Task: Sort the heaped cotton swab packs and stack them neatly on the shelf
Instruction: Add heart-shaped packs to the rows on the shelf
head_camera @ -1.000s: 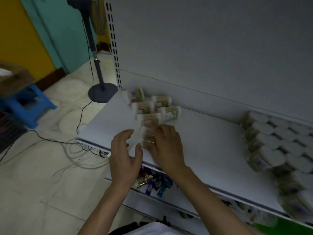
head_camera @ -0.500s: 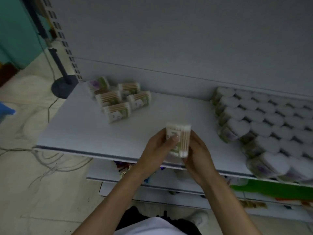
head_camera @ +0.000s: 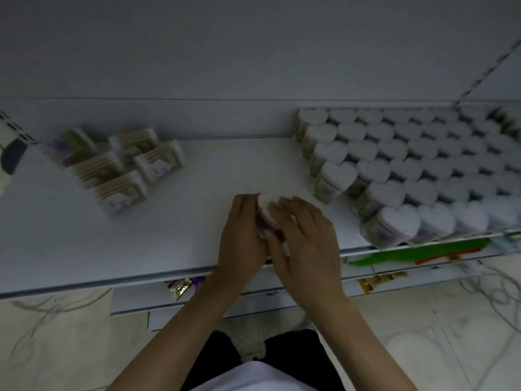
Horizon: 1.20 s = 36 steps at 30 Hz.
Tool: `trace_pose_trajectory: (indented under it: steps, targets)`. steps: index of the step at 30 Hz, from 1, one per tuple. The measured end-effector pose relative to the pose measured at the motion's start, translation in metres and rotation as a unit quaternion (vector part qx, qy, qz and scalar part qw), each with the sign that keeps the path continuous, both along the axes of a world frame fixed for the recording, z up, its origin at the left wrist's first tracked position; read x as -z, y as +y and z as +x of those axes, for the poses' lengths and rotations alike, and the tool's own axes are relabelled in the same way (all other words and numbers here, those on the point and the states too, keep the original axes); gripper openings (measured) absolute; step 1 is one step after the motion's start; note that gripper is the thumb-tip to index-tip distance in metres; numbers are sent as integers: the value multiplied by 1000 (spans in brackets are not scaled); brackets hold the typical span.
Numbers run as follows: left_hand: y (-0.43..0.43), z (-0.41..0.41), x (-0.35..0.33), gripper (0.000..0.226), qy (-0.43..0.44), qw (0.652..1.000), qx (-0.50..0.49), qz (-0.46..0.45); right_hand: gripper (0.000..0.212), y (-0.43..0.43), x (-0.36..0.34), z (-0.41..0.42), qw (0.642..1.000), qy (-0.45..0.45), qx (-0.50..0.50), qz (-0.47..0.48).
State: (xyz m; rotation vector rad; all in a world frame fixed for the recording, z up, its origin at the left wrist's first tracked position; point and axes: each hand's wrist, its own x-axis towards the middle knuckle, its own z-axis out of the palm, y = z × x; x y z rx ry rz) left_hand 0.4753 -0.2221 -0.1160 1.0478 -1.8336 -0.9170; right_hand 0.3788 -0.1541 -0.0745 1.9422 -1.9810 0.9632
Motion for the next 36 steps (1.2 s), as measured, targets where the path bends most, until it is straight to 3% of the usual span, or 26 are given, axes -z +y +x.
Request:
trace_pose_trajectory:
  steps: [7,12,18,25,32,36]
  targets:
    - [26,-35,1,72,-42,993,110,0,23,29,-5,-36,992,36,121,3]
    - [33,-79,-9,61,-15,995,102,2,32,39,-27,-71,996,32,86,20]
    - [32,-80,2,86,-83,995,62,-15,19,39,-27,-89,996,44,22,68]
    - [41,-88,6,65,-147,985,2,-92,25,42,-25,-100,998,48,5,49]
    - [38,-94,5,65,-231,964,8,-133,27,40,-23,-109,997,55,2,53]
    - [38,-95,8,63,-231,965,-3,-127,26,43,-22,-109,996,53,-2,72]
